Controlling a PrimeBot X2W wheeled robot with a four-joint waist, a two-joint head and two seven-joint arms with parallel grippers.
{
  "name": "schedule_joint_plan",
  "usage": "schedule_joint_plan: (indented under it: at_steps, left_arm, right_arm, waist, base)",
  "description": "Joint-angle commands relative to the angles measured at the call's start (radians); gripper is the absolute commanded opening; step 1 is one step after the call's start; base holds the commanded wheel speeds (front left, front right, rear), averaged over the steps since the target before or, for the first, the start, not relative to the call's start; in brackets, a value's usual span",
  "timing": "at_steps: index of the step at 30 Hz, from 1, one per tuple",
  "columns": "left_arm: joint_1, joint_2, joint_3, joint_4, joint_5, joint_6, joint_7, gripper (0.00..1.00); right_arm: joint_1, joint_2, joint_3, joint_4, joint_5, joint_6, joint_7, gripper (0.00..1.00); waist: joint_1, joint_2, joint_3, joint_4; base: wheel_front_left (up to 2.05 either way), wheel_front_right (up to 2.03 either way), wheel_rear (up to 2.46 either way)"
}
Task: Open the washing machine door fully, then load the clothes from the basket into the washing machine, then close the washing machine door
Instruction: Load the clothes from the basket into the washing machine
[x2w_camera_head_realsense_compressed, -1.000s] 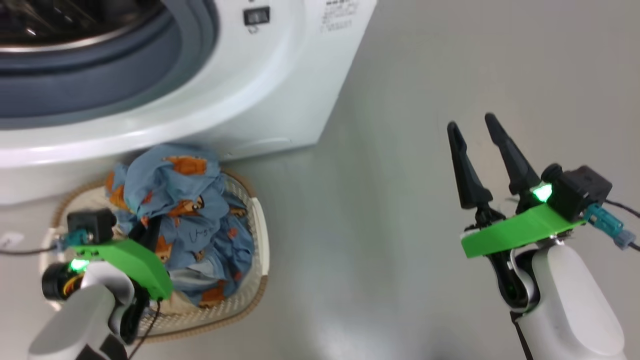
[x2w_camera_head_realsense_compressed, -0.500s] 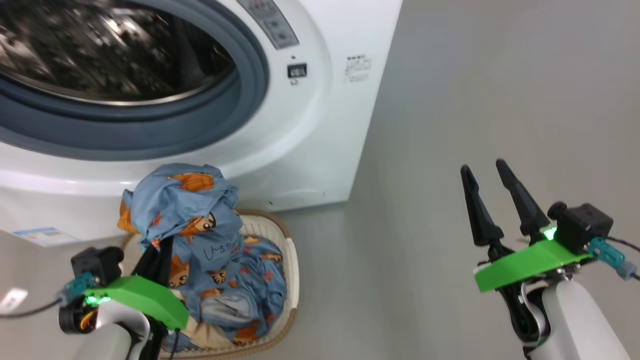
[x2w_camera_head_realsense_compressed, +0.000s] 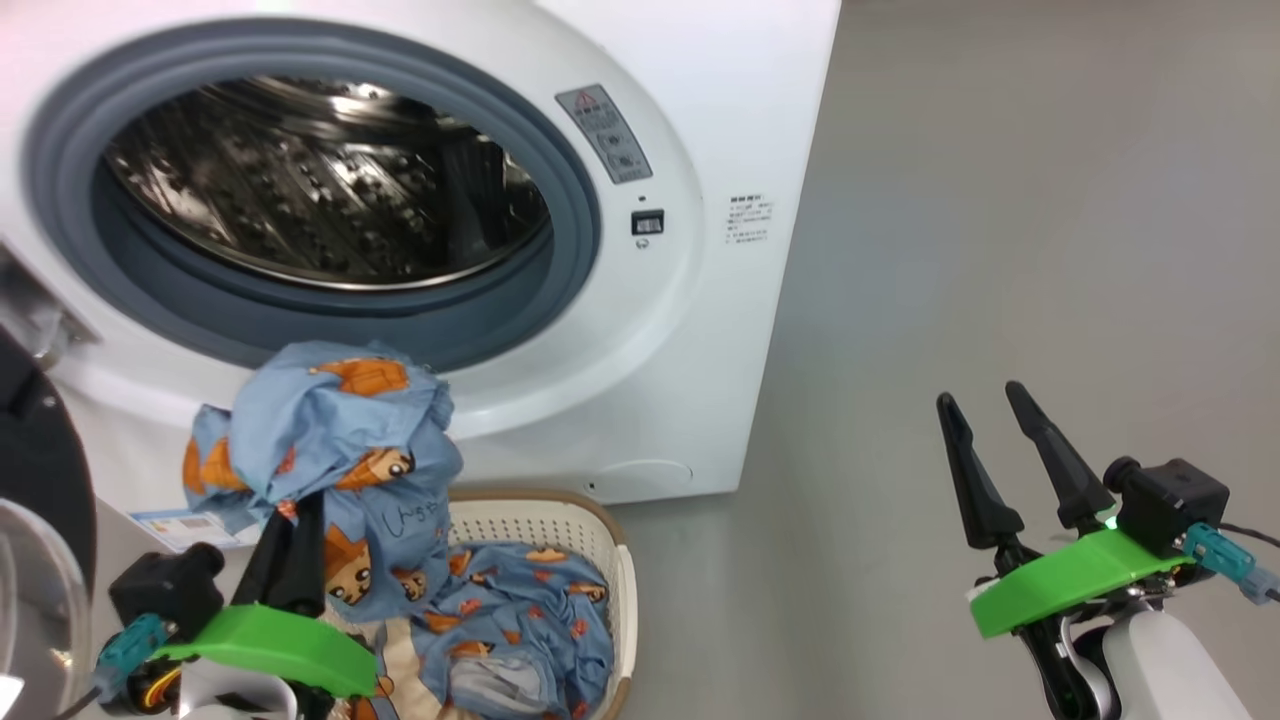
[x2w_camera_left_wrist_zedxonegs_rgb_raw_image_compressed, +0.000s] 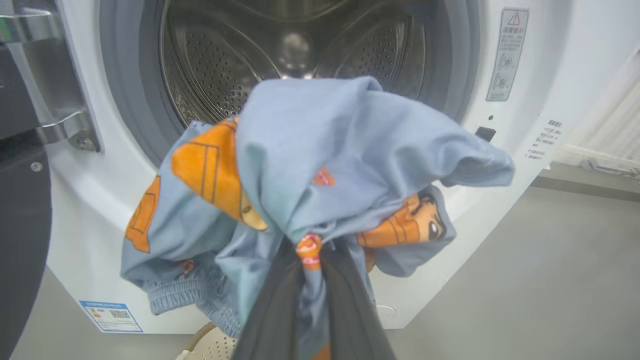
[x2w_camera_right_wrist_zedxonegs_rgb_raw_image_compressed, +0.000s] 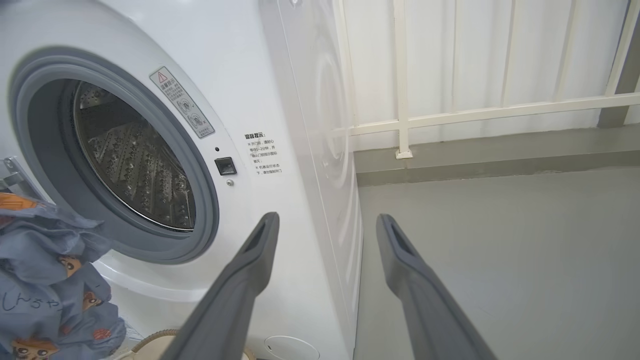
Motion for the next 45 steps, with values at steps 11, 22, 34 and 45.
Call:
schedule_joint_plan:
  at_steps: [11, 22, 34, 45]
  left_arm:
    - [0.045, 0.002, 0.072, -0.137, 0.061, 0.018, -0.009, 0.0]
    - [0.026, -0.016, 0.067, -0.129, 0.072, 0.009, -0.009, 0.0]
    - [-0.226, 0.024, 0.053, -0.023, 0.092, -0.027, -0.003, 0.0]
    - [-0.577, 0.054, 0.052, 0.337, 0.081, -0.064, -0.004, 0.0]
  right_arm:
    - [0.024, -0.008, 0.017, -0.027, 0.01, 0.002, -0.005, 1.0]
    - [0.032, -0.006, 0.023, -0.035, 0.022, 0.002, -0.005, 1.0]
    - [-0.001, -0.01, 0.034, -0.048, 0.017, 0.002, -0.005, 1.0]
    - [-0.067, 0.009, 0.04, -0.074, -0.001, 0.002, -0.005, 1.0]
  waist:
    - [0.0, 0.0, -0.051, 0.001]
    - [0.0, 0.0, -0.058, -0.001]
    - [0.0, 0.0, 0.043, -0.023]
    - [0.0, 0.0, 0.235, -0.099]
  base:
    - [0.0, 0.0, 0.0]
    - [0.0, 0.0, 0.0]
    - [0.0, 0.0, 0.0]
    - [0.0, 0.0, 0.0]
